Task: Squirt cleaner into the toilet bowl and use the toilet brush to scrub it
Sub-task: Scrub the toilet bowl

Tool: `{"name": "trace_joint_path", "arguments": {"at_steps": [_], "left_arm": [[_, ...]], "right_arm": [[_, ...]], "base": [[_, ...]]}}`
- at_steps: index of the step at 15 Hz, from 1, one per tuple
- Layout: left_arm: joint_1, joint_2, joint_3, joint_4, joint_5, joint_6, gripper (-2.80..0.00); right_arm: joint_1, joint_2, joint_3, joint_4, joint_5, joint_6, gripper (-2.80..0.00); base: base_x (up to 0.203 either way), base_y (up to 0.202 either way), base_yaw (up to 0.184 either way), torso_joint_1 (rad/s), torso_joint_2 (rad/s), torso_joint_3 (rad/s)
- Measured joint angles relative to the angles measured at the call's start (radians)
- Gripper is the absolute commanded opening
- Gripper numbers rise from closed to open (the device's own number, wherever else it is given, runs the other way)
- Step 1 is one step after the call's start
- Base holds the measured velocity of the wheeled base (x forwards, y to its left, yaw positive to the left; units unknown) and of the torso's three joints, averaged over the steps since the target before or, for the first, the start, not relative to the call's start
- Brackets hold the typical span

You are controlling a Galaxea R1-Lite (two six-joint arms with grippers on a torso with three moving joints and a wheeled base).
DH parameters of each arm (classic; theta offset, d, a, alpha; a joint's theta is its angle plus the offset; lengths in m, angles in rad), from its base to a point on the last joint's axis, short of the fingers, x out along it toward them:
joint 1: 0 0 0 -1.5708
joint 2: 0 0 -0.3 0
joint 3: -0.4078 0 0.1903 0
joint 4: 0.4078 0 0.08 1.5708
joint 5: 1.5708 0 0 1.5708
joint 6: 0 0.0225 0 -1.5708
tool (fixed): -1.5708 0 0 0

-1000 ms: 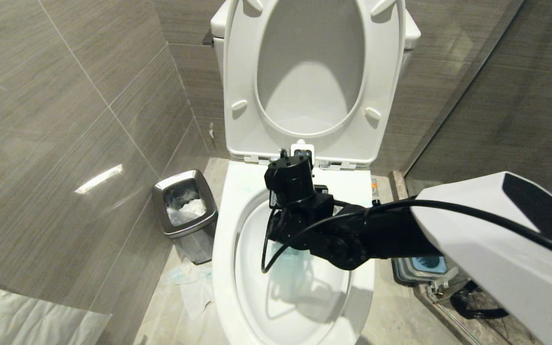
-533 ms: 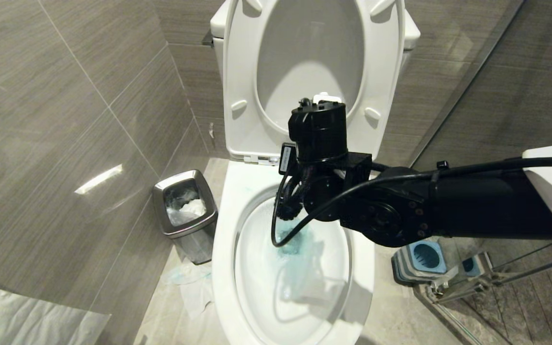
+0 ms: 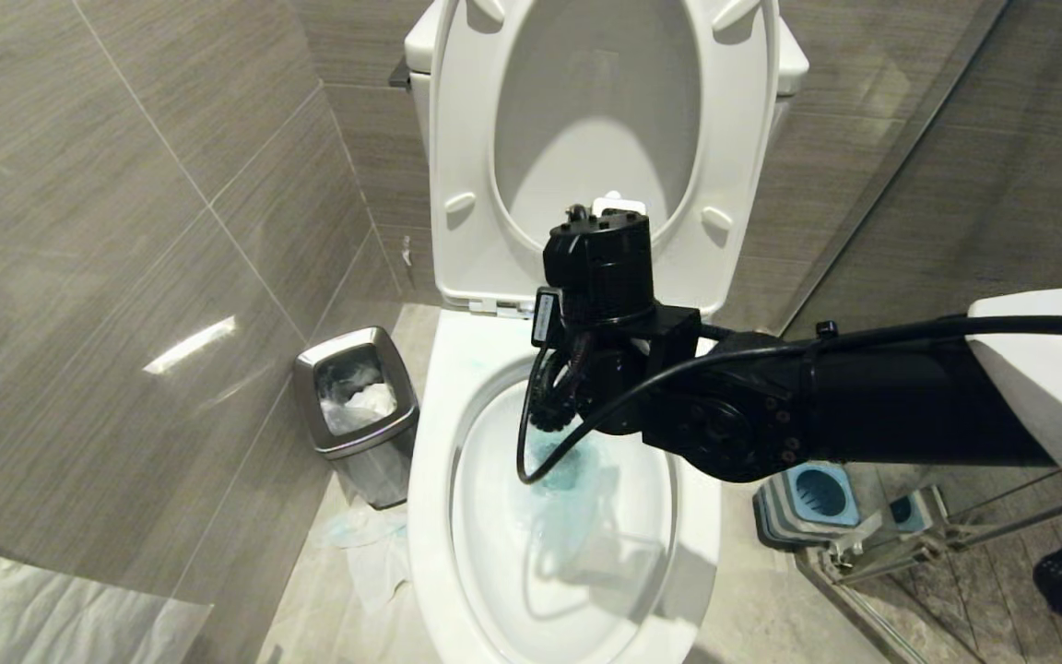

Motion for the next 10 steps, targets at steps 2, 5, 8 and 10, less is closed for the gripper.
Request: {"name": "trace_joint_path", "arguments": {"at_steps": [2, 5, 8, 10], "left_arm": [[0.0, 0.0, 0.0, 0.0, 0.0, 0.0, -2.8], [0.0, 0.0, 0.0, 0.0, 0.0, 0.0, -2.8], [0.0, 0.0, 0.0, 0.0, 0.0, 0.0, -2.8], [0.0, 0.0, 0.0, 0.0, 0.0, 0.0, -2.8]], "right_arm": [[0.0, 0.021, 0.003, -0.001, 0.0, 0.002, -2.8], [0.001, 0.059, 0.005, -0.003, 0.0, 0.004, -2.8], [0.001, 0.109, 0.002, -0.006, 0.0, 0.005, -2.8], [0.001, 0.141, 0.0, -0.009, 0.001, 0.005, -2.8]], "base": [[0.0, 0.0, 0.0, 0.0, 0.0, 0.0], [0.0, 0.0, 0.0, 0.0, 0.0, 0.0], [0.0, 0.0, 0.0, 0.0, 0.0, 0.0], [0.0, 0.0, 0.0, 0.0, 0.0, 0.0]]}}
